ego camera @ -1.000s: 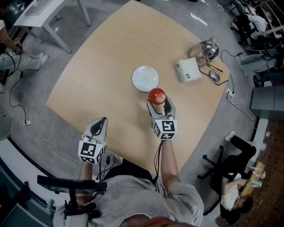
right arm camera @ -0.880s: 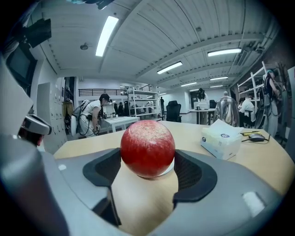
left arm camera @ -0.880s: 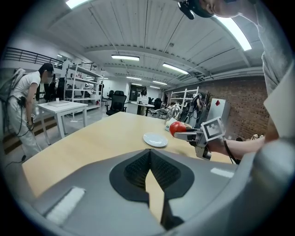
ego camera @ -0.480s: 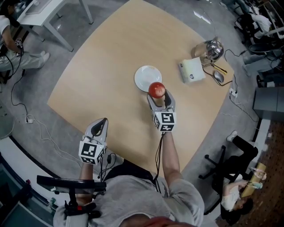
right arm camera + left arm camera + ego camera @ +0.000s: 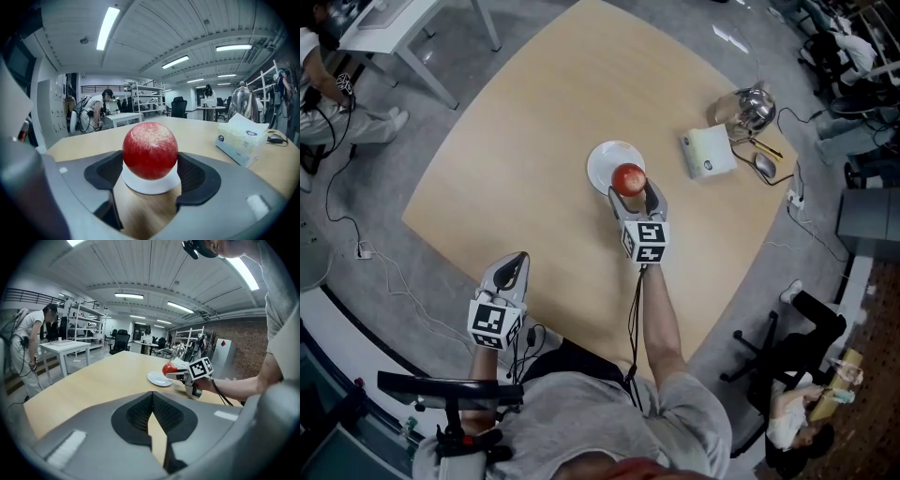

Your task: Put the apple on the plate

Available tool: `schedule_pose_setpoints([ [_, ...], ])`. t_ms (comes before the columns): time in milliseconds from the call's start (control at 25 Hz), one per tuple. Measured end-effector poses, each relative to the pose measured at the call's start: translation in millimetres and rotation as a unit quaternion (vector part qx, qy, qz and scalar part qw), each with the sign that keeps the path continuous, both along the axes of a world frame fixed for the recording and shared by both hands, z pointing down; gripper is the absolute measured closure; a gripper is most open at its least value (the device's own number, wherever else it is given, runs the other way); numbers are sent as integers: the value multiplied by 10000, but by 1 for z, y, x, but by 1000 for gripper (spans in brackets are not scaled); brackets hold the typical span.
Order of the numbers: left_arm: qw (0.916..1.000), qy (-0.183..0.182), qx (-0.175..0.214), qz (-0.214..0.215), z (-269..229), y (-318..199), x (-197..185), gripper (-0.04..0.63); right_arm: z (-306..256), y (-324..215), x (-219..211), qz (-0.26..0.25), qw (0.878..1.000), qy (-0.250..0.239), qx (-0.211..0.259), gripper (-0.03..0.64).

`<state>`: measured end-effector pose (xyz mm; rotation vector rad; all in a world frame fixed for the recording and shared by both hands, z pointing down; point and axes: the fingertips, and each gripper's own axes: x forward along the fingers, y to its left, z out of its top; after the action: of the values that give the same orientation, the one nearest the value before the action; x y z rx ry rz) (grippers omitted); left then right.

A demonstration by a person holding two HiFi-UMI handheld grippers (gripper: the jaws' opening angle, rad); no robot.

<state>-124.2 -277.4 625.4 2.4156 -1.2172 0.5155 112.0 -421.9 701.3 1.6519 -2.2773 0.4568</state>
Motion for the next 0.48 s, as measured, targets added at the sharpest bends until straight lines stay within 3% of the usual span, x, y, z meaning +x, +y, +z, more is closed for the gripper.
schedule_pose_setpoints([
  [480, 10000, -28, 0, -10, -1, -2, 0, 575, 15, -22, 0, -40, 9997, 114, -227, 249],
])
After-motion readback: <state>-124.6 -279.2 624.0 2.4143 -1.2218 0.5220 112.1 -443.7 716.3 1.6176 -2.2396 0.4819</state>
